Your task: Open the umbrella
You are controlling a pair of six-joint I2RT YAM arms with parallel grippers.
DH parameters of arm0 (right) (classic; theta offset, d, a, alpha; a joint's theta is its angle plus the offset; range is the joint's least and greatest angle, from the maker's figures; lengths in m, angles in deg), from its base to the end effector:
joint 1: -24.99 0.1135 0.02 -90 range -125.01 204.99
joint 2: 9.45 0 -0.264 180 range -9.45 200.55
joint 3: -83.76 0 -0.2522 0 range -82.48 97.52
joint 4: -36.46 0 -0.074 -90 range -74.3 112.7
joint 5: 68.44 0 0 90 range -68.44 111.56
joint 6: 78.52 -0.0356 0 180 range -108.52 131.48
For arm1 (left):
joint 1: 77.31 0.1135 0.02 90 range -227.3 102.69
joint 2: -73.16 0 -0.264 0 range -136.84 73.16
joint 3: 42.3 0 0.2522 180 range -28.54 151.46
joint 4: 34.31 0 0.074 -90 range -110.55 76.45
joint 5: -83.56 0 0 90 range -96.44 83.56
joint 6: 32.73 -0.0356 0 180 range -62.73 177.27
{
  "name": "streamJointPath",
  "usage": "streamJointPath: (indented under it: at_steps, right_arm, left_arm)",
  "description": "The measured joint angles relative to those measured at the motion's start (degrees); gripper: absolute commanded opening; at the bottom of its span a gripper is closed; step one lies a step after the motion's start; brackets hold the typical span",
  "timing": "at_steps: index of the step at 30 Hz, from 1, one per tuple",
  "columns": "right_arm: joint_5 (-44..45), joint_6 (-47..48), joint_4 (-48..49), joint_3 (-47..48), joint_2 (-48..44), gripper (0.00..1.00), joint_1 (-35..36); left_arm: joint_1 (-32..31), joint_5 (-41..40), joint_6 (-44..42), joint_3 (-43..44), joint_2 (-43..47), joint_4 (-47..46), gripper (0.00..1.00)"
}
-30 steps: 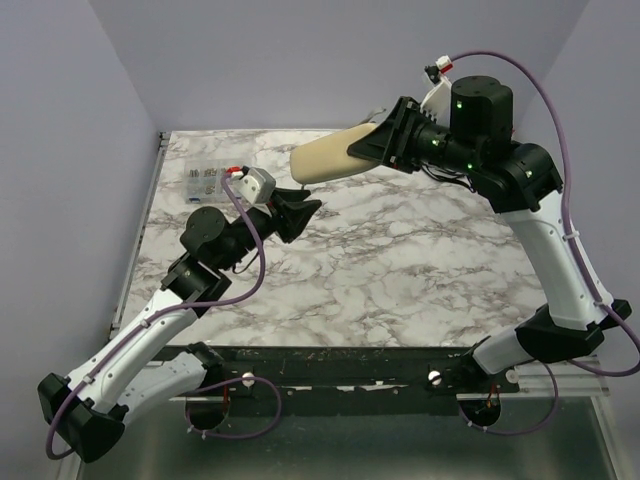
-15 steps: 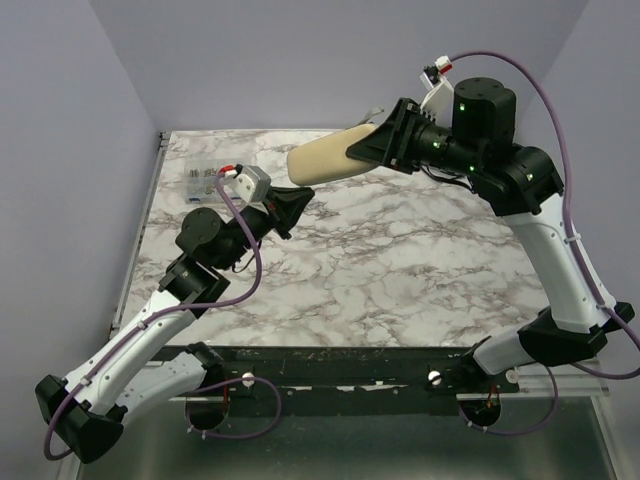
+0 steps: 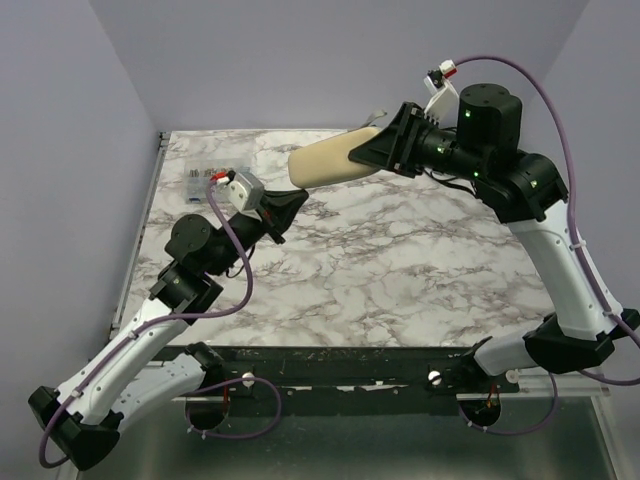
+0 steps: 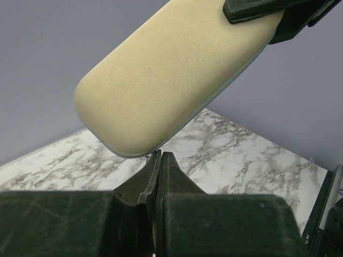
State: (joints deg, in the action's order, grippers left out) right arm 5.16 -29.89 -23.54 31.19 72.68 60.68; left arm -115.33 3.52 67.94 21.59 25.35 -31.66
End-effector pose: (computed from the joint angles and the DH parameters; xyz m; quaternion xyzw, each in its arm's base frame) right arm 0.2101 0.1633 0.5268 -0.0482 0.7870 0.4650 0.4026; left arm 0.1468 -0.1226 0.4043 0.2121 0.5836 -0.3714 0.6903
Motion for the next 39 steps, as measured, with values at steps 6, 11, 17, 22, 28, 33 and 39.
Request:
streamJointPath:
  at_steps: [6, 11, 17, 22, 28, 33, 39]
  right_arm:
    - [-0.5, 0.0, 0.4, -0.3, -1.4, 0.01, 0.0]
    - [-1.4, 0.0, 1.7, -1.1, -2.5, 0.01, 0.0]
    - [-2.4, -0.7, 3.5, -3.2, -3.2, 0.01, 0.0]
    - [-2.9, -1.2, 4.3, -4.0, -3.2, 0.01, 0.0]
    - [-3.4, -1.4, 5.2, -4.5, -3.3, 0.01, 0.0]
    - [-3.5, -1.5, 5.7, -6.2, -4.3, 0.01, 0.0]
    - [-3.5, -1.5, 5.8, -7.0, -4.7, 0.01, 0.0]
  left_arm:
    - [0.0, -1.1, -2.8, -0.2, 3.9, 2.5, 0.00]
    - [0.0, -1.7, -3.8, -1.0, 5.2, 4.1, 0.62]
    - [0.0, -1.6, -3.3, -1.7, 4.8, 4.4, 0.55]
    - [0.0, -1.6, -2.7, -1.7, 3.0, 3.8, 0.45]
    - [0.0, -1.6, -2.1, -1.7, 1.4, 3.0, 0.40]
    - [0.0, -1.6, -1.6, -1.6, 1.4, 2.0, 0.41]
    - [0.0, -1.6, -1.6, -1.0, 1.2, 1.6, 0.30]
